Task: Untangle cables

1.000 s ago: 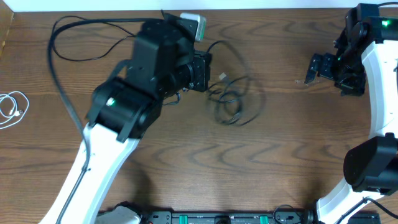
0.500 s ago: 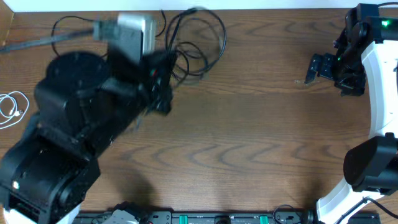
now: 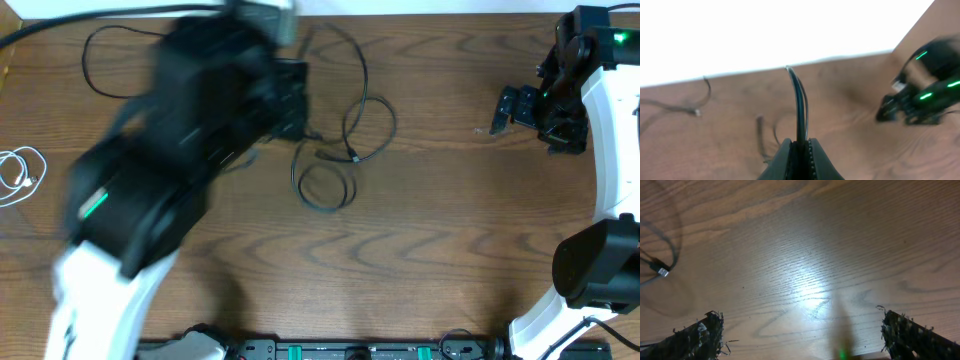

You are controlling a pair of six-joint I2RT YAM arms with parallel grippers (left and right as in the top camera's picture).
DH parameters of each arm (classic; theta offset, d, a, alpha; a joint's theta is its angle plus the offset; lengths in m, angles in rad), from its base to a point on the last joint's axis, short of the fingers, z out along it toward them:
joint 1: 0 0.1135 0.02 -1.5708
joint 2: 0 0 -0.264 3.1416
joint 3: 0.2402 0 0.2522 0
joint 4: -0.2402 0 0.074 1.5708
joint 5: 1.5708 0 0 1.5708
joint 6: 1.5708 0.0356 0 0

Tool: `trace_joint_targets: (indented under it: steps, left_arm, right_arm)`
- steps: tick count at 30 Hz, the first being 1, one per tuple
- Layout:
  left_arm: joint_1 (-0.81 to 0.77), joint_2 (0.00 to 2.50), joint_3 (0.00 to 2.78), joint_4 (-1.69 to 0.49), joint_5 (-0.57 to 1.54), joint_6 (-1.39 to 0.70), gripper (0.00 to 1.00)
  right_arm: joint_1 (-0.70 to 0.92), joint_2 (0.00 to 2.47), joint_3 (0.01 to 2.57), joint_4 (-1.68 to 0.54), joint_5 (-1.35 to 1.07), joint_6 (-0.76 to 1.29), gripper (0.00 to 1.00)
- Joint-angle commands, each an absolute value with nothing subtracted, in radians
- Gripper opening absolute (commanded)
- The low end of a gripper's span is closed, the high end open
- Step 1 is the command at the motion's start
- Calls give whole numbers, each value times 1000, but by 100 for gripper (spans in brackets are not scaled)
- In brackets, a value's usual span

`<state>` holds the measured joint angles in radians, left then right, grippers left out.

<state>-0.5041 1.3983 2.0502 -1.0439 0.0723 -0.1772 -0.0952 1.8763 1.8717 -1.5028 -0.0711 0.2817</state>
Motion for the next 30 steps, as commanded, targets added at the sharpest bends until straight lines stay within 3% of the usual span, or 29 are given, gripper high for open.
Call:
trace_joint_targets:
  steps: [1, 12, 18, 23, 29, 30]
  left_arm:
    - [-500, 1331, 2083, -1100, 5, -157, 8]
    - [-500, 1436, 2081, -1397, -357, -282, 7]
    - [-500, 1524, 2081, -1458, -350, -321, 8]
    - [-500, 1618, 2081, -1457, -162, -323, 8]
    - [-500, 1741, 2081, -1456, -141, -323, 8]
    - [-500, 1756, 2081, -1458, -141, -324, 17]
  right_arm:
    - [-92, 1857, 1881, -1504, -70, 295, 99]
    - [-92, 1857, 1881, -1504, -70, 295, 99]
    - [-92, 1857, 1881, -1504, -70, 295, 99]
    - [-92, 1857, 1881, -1504, -70, 295, 99]
    - [-92, 1857, 1881, -1504, -70, 295, 99]
    - [-92, 1857, 1881, -1504, -70, 295, 99]
